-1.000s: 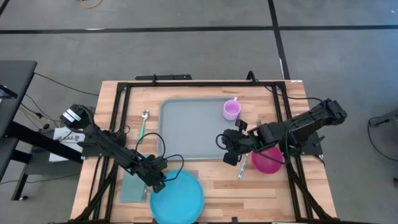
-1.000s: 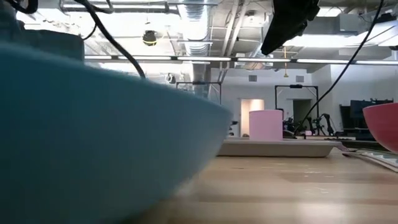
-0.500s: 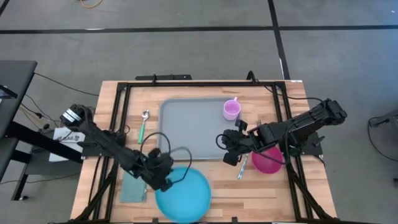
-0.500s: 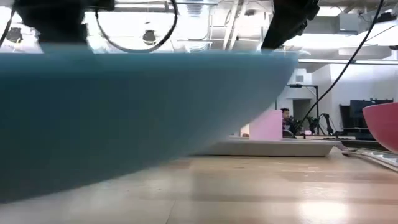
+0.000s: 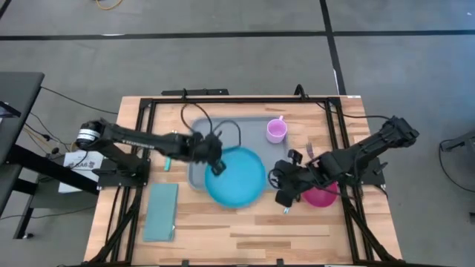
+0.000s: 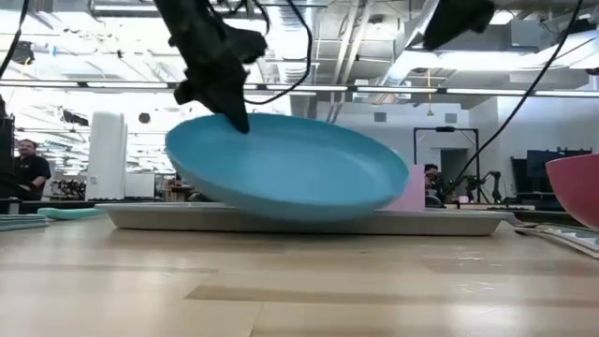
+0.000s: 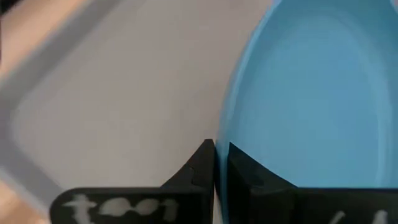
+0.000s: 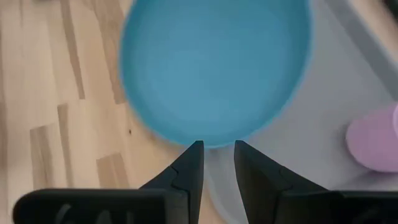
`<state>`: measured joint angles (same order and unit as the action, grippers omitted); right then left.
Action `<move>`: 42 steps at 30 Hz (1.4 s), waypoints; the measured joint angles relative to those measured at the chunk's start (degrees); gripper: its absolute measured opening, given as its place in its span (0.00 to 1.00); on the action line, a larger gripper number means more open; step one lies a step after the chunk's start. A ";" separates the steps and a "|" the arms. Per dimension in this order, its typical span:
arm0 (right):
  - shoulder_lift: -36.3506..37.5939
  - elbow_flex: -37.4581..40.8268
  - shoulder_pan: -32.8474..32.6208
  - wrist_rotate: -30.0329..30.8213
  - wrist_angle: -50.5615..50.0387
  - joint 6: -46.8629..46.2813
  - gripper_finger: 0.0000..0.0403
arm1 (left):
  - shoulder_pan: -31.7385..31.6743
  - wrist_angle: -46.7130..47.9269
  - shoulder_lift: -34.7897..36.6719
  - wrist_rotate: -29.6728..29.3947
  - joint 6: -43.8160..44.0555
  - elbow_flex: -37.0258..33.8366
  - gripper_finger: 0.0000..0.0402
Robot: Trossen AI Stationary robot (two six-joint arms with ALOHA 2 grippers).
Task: Set up tray
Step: Put the blue plate on the gray tray to the bottom left of the pink mug
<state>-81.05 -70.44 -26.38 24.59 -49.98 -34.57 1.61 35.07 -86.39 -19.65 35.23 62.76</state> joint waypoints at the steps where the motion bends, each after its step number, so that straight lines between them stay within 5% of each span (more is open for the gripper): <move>1: 0.37 0.01 -0.97 1.11 0.23 0.01 0.20 | -1.79 -1.17 0.00 0.88 -1.03 -0.02 0.00; 7: 2.25 -0.01 -5.46 5.61 0.40 -0.02 0.20 | -9.42 -7.33 -2.77 5.09 -4.17 0.03 0.00; 19: 2.70 -0.01 -8.88 8.53 0.75 -0.02 0.20 | -14.70 -16.80 -14.82 16.71 -6.79 0.03 0.00; 30: 2.70 0.01 -8.86 8.51 0.70 0.04 0.20 | -18.94 -10.03 -10.80 14.93 -8.11 0.03 0.00; 42: 2.68 0.01 -8.86 8.49 0.72 -1.36 0.20 | -19.82 7.69 -9.94 8.34 -8.94 0.05 0.00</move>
<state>-78.37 -70.43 -35.24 33.08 -49.25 -35.92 -18.22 42.76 -96.33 -11.31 26.29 62.81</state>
